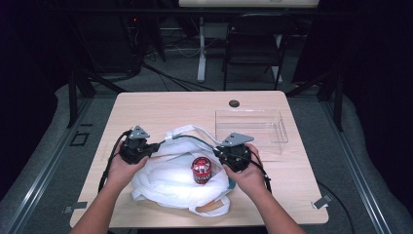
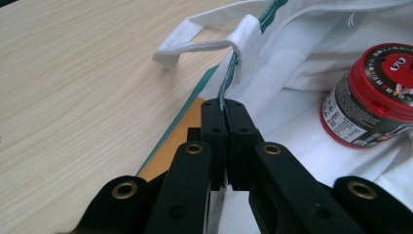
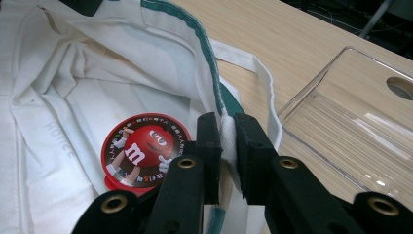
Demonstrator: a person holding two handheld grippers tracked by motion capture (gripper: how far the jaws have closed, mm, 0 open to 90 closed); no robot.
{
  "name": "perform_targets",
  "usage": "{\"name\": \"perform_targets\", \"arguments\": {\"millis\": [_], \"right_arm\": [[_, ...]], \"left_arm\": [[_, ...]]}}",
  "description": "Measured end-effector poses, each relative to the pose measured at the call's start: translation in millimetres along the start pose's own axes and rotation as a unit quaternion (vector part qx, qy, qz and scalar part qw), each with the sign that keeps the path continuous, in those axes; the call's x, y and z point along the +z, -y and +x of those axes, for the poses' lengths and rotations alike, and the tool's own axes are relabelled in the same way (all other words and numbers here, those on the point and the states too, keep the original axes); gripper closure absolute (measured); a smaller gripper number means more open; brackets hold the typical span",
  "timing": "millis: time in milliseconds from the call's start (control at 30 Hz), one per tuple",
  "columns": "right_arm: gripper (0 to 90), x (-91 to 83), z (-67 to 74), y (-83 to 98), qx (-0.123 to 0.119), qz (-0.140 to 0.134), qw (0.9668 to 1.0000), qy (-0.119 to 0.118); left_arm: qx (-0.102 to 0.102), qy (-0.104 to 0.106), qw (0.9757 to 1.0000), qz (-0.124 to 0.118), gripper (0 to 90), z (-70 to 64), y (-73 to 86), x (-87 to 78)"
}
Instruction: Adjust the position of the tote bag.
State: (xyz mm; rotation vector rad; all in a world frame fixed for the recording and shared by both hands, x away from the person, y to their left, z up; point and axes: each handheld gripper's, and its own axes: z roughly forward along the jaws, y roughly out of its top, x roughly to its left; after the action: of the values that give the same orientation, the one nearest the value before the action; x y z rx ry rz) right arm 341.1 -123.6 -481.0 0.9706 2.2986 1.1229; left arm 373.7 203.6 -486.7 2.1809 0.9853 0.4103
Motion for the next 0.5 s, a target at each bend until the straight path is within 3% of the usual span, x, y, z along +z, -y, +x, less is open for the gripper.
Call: {"name": "perform_targets", "arguments": {"millis": [500], "right_arm": [[82.2,12.1,-9.6,2.1,0.018,0.011,0.9998,-0.004]], "left_arm": [[-0.005,0.002,1.0000,0.008,88.2,1.3,-0.3,9.1]]}}
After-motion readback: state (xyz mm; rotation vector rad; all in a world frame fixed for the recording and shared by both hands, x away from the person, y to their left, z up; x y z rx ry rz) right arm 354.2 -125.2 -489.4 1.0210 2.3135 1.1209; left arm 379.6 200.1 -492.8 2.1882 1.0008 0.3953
